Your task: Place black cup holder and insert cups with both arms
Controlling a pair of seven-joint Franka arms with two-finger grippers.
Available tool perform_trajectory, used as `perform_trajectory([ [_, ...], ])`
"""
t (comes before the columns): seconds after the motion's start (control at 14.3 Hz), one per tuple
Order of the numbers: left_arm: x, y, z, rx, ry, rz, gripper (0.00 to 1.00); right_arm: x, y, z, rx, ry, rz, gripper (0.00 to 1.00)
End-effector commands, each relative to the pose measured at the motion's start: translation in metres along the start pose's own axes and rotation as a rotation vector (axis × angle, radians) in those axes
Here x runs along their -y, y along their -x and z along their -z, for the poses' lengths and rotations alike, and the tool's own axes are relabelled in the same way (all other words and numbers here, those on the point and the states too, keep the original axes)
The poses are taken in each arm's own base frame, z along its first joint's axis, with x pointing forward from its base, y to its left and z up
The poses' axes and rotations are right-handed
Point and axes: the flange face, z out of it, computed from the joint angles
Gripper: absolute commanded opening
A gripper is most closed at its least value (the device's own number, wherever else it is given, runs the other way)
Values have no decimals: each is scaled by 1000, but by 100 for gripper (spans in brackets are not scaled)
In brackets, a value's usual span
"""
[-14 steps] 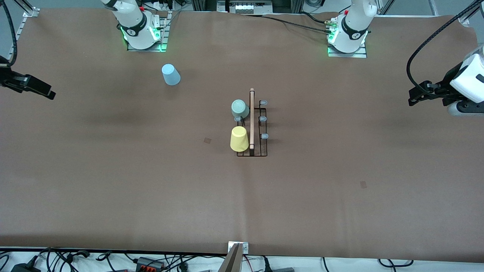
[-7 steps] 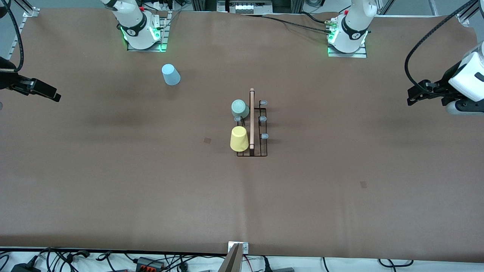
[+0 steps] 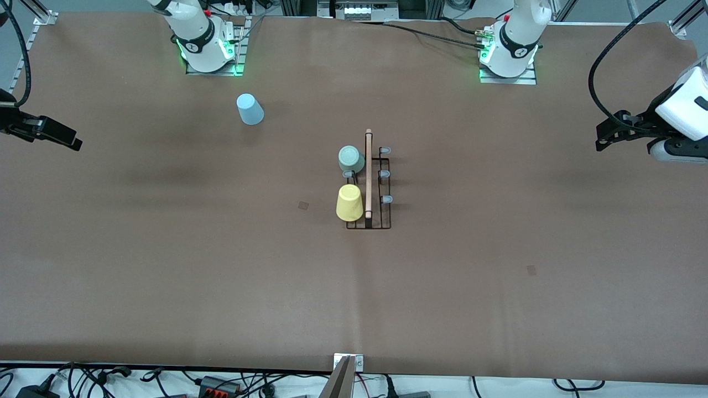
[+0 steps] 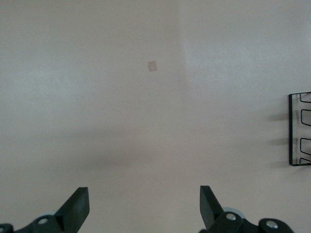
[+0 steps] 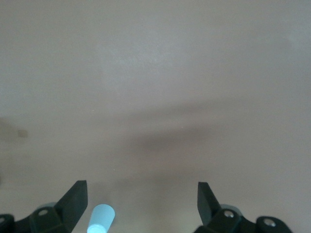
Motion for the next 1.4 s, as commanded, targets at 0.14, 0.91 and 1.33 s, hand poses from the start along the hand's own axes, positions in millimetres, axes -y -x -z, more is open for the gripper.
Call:
perform_trajectory([
  [0.14,-1,7,9,5,32,-22,100,-2,-6,3,-8,7,38,100],
  [0.91,3,12,10,23,33,-7,100,1,-9,4,-32,-5,26,100],
  [1.33,3,12,10,29,33,-8,100,4,-16,1,-55,-7,29,100],
])
